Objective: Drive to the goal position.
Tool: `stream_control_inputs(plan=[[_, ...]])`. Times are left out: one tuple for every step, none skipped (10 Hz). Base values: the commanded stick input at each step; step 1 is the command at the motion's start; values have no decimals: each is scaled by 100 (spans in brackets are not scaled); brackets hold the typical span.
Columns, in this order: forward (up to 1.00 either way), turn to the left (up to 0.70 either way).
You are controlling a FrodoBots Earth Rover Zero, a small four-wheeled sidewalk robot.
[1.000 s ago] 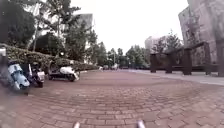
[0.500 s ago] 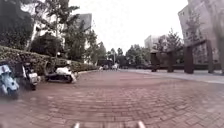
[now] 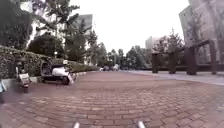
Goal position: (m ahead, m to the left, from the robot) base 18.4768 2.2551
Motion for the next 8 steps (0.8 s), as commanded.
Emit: stream_control_inputs(plan=[[70,0],[70,0],[70,0],[70,0],[70,0],[70,0],[70,0],[70,0]])
